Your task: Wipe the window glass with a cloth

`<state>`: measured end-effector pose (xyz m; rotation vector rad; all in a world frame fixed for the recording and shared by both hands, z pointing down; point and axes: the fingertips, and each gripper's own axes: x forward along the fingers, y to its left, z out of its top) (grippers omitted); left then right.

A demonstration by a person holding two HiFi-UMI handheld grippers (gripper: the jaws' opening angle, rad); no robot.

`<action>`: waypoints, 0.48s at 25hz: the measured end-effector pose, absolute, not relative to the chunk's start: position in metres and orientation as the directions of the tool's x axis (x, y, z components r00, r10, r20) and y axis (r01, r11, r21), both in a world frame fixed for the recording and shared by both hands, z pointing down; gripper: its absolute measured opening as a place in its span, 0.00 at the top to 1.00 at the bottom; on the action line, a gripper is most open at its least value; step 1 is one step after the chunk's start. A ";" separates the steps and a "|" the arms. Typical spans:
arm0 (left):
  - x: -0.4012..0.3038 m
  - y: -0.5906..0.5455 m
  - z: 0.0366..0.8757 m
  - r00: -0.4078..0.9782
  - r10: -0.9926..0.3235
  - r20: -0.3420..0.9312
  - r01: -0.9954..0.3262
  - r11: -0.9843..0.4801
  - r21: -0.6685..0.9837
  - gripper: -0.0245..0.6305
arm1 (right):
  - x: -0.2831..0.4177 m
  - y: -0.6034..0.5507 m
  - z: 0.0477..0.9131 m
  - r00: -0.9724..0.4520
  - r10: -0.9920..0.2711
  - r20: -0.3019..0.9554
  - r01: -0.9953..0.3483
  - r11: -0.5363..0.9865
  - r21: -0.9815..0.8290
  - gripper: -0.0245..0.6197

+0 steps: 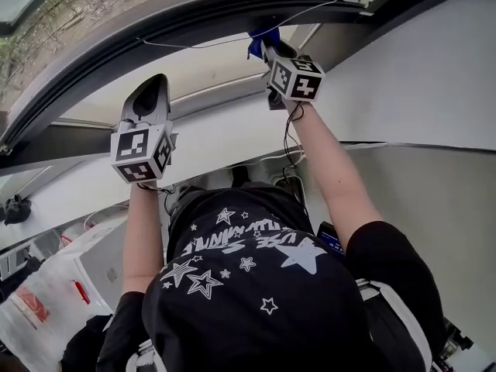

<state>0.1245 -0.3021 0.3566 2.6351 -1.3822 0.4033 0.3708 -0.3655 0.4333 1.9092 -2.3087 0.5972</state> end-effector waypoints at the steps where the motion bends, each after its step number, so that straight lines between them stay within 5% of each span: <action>1: 0.135 -0.301 0.356 0.554 -0.777 0.297 -0.814 -0.581 -0.003 0.95 | 0.382 -0.364 0.433 -0.203 -0.930 0.308 -0.961 0.129 -0.243 0.85; 12: 0.207 -0.279 0.353 0.646 -0.717 0.263 -0.742 -0.670 -0.004 0.95 | 0.472 -0.347 0.437 -0.023 -0.949 0.313 -0.950 -0.077 -0.303 0.85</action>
